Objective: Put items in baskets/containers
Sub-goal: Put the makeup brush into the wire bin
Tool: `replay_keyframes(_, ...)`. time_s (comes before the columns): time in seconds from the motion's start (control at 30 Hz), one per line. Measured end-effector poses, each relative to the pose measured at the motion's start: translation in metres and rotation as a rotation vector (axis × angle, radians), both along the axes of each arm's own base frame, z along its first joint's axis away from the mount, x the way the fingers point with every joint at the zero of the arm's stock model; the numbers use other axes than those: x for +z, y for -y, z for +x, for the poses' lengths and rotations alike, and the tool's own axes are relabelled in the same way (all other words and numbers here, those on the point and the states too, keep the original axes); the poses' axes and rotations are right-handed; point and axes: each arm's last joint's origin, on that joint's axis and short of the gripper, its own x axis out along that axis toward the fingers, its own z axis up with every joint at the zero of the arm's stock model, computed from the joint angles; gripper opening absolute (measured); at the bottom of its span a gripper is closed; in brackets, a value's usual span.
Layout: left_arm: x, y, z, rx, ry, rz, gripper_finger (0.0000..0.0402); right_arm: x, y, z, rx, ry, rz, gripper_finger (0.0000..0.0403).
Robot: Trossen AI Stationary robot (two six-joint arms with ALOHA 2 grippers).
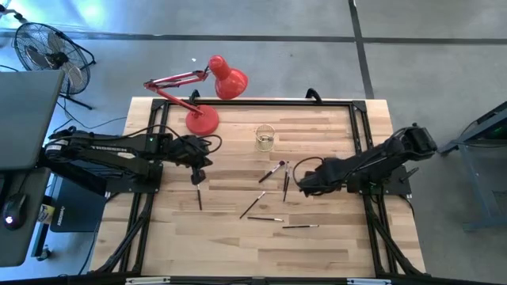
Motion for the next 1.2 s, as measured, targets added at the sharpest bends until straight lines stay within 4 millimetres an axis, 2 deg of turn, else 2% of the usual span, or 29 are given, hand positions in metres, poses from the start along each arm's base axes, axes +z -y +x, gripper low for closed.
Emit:
replay_keyframes(0.23, 0.0, 0.0, 0.0, -0.013, 0.003, -0.006, 0.0, -0.027, 0.006, -0.015, -0.068, 0.042, 0.019, 0.0075)
replay_keyframes(0.4, 0.0, 0.001, 0.0, -0.014, 0.004, -0.011, 0.0, -0.042, 0.012, -0.021, -0.098, 0.072, 0.031, 0.0093)
replay_keyframes(0.77, 0.0, 0.001, 0.0, -0.01, 0.002, -0.017, 0.0, -0.031, 0.011, -0.01, -0.085, 0.095, 0.034, 0.0095)
replay_keyframes(1.2, 0.0, 0.001, 0.0, -0.013, 0.001, -0.015, 0.0, -0.031, 0.014, -0.01, -0.084, 0.108, -0.02, 0.0095)
